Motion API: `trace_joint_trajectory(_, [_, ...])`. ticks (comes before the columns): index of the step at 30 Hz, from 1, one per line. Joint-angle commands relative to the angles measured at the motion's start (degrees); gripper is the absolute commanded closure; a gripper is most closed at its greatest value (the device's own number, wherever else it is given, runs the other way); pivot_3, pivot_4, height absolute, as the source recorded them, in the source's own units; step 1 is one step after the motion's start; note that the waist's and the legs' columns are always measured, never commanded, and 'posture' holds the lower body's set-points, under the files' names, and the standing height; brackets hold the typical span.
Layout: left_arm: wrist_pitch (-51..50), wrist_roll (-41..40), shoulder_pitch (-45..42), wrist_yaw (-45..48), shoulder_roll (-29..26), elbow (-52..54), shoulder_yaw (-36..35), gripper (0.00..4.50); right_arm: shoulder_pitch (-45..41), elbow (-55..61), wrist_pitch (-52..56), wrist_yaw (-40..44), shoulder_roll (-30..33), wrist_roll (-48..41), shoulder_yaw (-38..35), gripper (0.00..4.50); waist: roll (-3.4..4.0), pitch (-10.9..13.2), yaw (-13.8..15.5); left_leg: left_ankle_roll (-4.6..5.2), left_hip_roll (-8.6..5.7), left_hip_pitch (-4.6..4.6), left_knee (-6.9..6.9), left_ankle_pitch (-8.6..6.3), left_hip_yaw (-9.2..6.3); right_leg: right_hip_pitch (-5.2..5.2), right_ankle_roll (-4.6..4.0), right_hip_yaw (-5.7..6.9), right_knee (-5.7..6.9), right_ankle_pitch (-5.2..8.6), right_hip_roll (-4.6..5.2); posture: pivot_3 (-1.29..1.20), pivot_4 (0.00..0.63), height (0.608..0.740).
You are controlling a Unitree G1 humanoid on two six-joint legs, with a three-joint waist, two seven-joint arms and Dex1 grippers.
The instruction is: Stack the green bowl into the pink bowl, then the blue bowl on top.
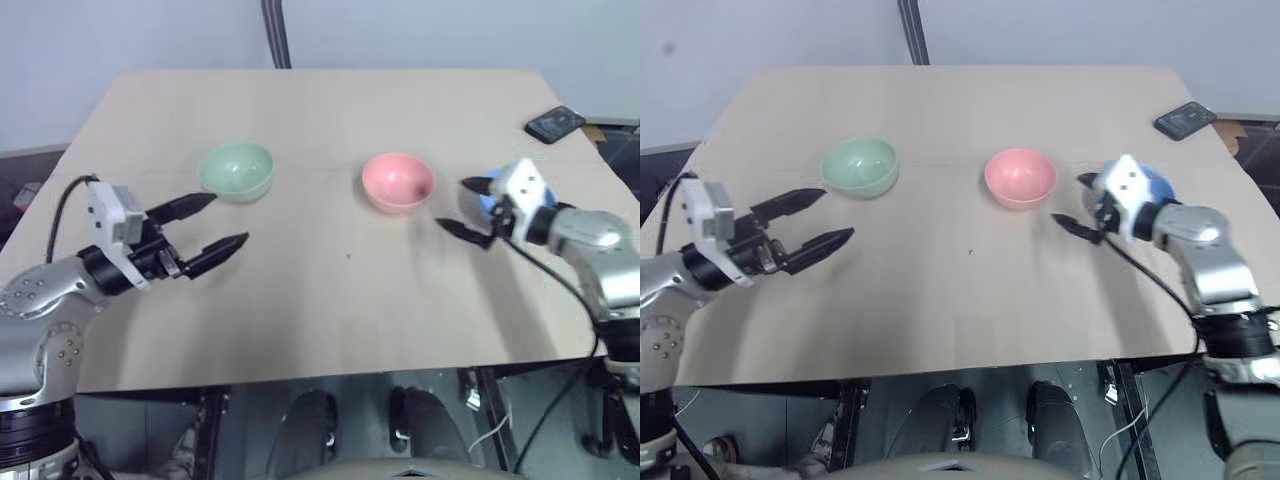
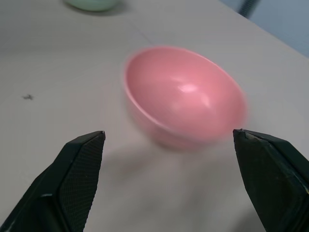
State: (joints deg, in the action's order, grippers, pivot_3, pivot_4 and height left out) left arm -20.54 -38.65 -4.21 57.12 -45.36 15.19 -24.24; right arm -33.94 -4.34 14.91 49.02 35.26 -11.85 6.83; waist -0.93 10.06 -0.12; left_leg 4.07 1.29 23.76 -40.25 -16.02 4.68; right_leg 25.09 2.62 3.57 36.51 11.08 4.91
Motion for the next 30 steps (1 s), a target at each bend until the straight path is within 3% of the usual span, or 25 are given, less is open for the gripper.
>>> trace_joint_trajectory(1, [1.05,-1.05,0.77,-0.17,0.34,3.18,-1.42,0.00,-6.80,-7.21,-7.12,0.63,-4.22,5.07,4.57,0.06,0.00,0.00,-0.35,0.00,0.00,-0.01,0.00,0.00,0.01,0.00,0.00,0.00,-0.01,0.00,0.00,0.00,0.150,0.740])
trace_joint_trajectory(4, [0.92,-1.32,1.68,-0.53,0.60,4.20,-2.03,0.00,-10.66,-16.10,-12.86,0.38,-7.04,9.74,7.67,0.06,-0.01,0.00,-0.47,0.00,-0.01,-0.02,0.00,0.00,-0.01,-0.02,0.00,0.00,-0.01,0.00,0.00,0.00,0.150,0.740])
trace_joint_trajectory(6, [0.82,-1.51,2.52,-0.86,0.79,4.78,-2.82,0.00,-12.88,-21.69,-17.48,0.70,-7.67,12.94,9.70,0.56,0.00,0.00,-0.42,0.00,-0.02,0.01,0.00,0.00,-0.06,-0.02,-0.01,0.05,-0.01,0.00,0.02,0.00,0.150,0.740])
trace_joint_trajectory(9, [0.84,-1.90,4.28,-1.42,1.02,5.94,-3.73,0.00,-14.95,-26.69,-21.85,1.77,-8.30,14.99,10.79,1.75,0.01,0.02,-0.71,0.00,-0.03,0.04,0.00,0.00,-0.07,-0.01,-0.01,0.06,-0.02,-0.01,0.04,0.00,0.150,0.740])
trace_joint_trajectory(12, [0.75,-2.28,5.57,-2.17,1.44,7.09,-4.21,0.00,-16.31,-29.46,-24.72,2.22,-8.83,16.33,10.96,3.37,0.03,0.02,-0.85,-0.03,-0.01,0.00,0.00,0.02,-0.04,0.00,-0.01,0.03,0.00,-0.01,0.02,0.00,0.150,0.740])
trace_joint_trajectory(15, [0.64,-2.48,6.27,-2.88,1.78,7.88,-4.32,0.00,-17.20,-30.97,-27.50,2.16,-9.22,18.08,11.42,4.43,0.03,0.03,-0.88,-0.08,0.00,-0.03,0.01,0.04,-0.04,0.00,-0.02,0.03,0.05,0.00,0.01,0.00,0.150,0.740])
trace_joint_trajectory(20, [0.68,-1.82,6.92,-4.89,2.32,7.61,-4.38,0.00,-15.37,-23.13,-27.25,7.83,-9.39,15.19,11.18,4.43,0.06,0.04,-0.82,-0.09,0.01,-0.04,0.01,0.05,-0.05,0.00,-0.03,0.03,0.09,-0.01,0.02,0.00,0.150,0.740])
trace_joint_trajectory(25, [1.08,-0.52,5.92,-6.16,2.35,5.47,-3.48,0.00,-6.12,3.45,-10.48,19.51,-4.60,8.07,14.05,4.43,0.06,0.04,-0.31,-0.09,0.00,0.00,0.01,0.04,-0.16,0.00,-0.02,0.11,0.09,-0.01,0.07,0.00,0.150,0.740])
trace_joint_trajectory(30, [1.67,2.33,4.19,-8.13,2.50,3.75,-1.61,0.00,-3.48,12.36,-0.68,20.53,-2.50,10.15,17.21,4.43,0.06,0.04,-0.51,-0.09,-0.03,-0.05,0.00,0.04,-0.21,-0.06,-0.08,0.18,0.09,0.02,0.11,0.00,0.150,0.740])
